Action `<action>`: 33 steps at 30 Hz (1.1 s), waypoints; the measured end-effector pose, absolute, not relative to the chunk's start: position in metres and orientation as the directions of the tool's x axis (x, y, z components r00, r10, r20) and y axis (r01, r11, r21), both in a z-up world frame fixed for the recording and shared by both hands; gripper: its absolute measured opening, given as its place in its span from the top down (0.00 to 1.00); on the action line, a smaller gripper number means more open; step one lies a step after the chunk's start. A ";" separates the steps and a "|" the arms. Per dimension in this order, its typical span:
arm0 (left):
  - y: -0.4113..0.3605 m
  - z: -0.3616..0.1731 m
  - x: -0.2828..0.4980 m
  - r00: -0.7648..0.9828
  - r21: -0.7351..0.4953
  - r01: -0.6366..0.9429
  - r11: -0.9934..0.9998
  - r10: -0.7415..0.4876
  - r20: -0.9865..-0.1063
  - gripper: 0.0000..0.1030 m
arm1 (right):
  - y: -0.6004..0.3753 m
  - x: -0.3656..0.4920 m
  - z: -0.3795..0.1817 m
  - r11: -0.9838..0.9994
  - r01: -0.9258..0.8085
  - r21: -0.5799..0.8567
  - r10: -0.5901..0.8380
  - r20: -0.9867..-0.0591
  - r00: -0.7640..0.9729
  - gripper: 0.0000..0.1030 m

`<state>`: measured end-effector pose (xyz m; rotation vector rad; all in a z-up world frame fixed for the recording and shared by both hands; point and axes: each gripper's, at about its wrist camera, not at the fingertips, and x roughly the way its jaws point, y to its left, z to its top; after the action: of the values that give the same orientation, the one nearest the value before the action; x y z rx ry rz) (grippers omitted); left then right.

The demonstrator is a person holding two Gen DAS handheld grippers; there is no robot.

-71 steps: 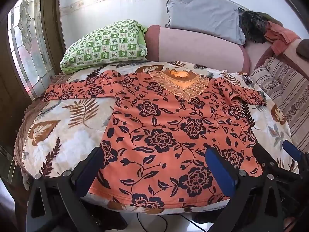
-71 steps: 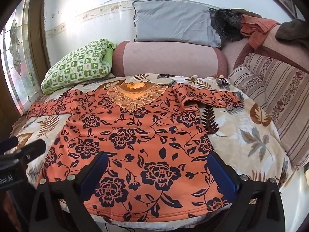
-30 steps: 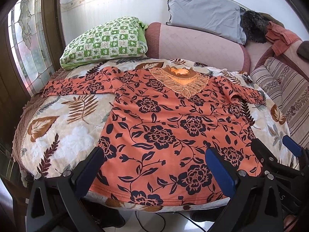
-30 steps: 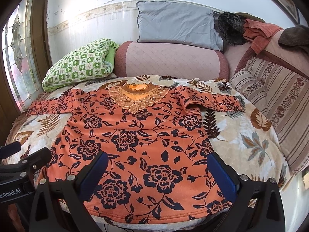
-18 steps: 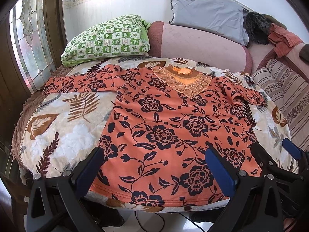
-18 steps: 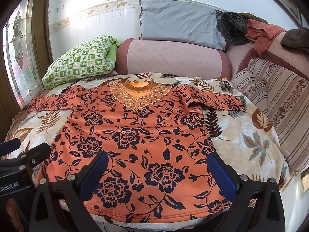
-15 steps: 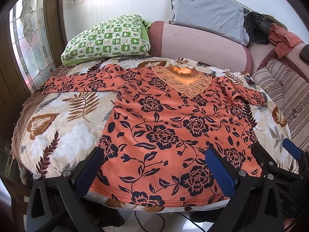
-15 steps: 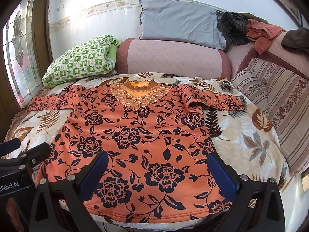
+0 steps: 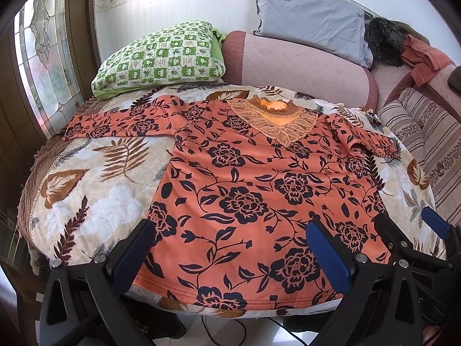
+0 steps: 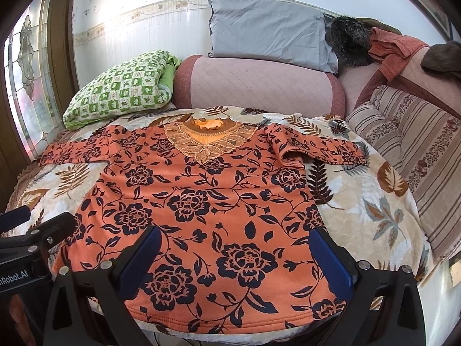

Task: Fold small clothes

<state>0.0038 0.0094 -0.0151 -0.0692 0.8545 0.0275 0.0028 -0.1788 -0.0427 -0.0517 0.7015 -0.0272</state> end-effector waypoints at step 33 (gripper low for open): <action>0.028 -0.074 0.047 0.519 -0.128 -0.065 0.990 -0.076 -0.851 0.00 | -0.348 0.084 -0.071 0.869 0.181 0.462 0.207 -0.669 0.714 0.00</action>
<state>0.0474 0.0284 -0.0740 -0.1507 1.0257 -0.0067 0.0842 -0.3483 -0.0714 0.5324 0.7859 0.0156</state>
